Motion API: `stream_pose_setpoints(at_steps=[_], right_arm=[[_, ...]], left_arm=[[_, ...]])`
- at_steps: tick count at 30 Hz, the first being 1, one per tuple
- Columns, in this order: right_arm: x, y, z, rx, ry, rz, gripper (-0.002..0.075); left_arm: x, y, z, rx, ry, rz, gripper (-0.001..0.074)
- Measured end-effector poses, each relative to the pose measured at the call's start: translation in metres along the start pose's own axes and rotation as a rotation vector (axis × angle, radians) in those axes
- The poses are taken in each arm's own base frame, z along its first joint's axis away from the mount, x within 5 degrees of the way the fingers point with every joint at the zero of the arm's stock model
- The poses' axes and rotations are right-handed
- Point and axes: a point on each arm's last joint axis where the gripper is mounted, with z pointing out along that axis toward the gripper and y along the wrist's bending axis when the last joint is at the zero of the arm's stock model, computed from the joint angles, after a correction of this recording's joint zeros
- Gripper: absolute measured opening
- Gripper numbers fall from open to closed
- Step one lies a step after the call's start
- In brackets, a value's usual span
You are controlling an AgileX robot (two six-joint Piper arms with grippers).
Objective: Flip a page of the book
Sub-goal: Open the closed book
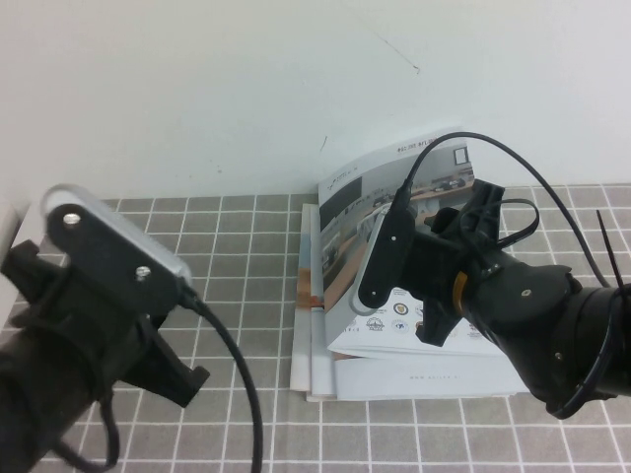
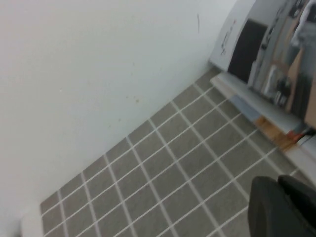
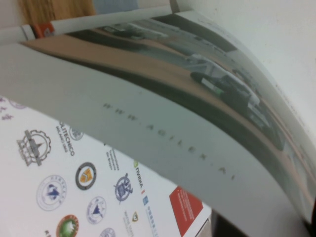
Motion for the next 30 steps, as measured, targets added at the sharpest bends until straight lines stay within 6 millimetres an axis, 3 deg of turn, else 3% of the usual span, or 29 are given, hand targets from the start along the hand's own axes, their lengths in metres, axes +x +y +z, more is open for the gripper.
stream_pose_setpoints(at_steps=[5,10,15,20,23,25,30], right_arm=[[0.0,0.0,0.0,0.0,0.0,0.0,0.0344],[0.0,0.0,0.0,0.0,0.0,0.0,0.0344],[0.0,0.0,0.0,0.0,0.0,0.0,0.0343],[0.0,0.0,0.0,0.0,0.0,0.0,0.0343],[0.0,0.0,0.0,0.0,0.0,0.0,0.0343],[0.0,0.0,0.0,0.003,0.003,0.0,0.0343],[0.001,-0.001,0.0,0.008,0.006,0.027,0.0343]], left_arm=[[-0.009,-0.011,-0.012,0.169,-0.127,-0.004,-0.0001],[-0.005,-0.02,-0.001,0.248,-0.13,0.137,-0.0001],[0.012,-0.002,0.028,0.322,-0.086,0.0,-0.0001],[0.024,0.029,0.054,0.556,-0.045,-0.236,-0.0001],[0.023,0.039,0.068,0.639,0.018,-0.192,-0.0001],[0.025,0.031,0.073,0.633,0.078,-0.108,-0.0001],[0.032,-0.017,0.077,0.493,0.149,0.082,-0.0001]])
